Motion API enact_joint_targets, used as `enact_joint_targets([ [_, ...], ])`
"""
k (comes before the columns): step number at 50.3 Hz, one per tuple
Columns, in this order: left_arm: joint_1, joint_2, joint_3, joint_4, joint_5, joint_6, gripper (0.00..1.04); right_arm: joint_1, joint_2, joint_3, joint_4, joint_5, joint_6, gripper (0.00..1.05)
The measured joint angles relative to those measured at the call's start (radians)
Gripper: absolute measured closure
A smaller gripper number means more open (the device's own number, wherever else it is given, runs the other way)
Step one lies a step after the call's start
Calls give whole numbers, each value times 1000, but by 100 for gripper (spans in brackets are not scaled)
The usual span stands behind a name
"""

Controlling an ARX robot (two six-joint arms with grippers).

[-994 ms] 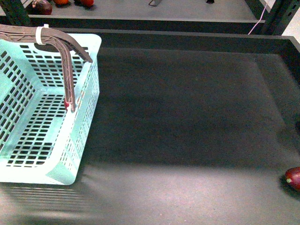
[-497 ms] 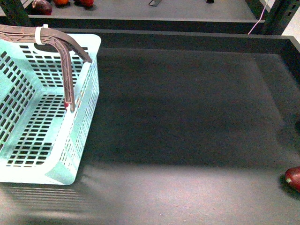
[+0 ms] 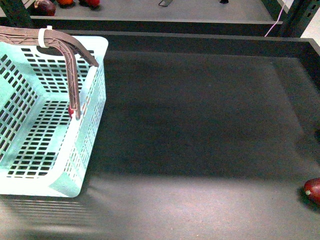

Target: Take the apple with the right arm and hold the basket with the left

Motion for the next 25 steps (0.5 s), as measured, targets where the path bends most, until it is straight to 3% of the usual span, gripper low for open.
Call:
enact_joint_targets([
  [25, 0, -266, 0, -246, 0, 0, 101, 0, 0, 0, 0, 0, 0, 9],
])
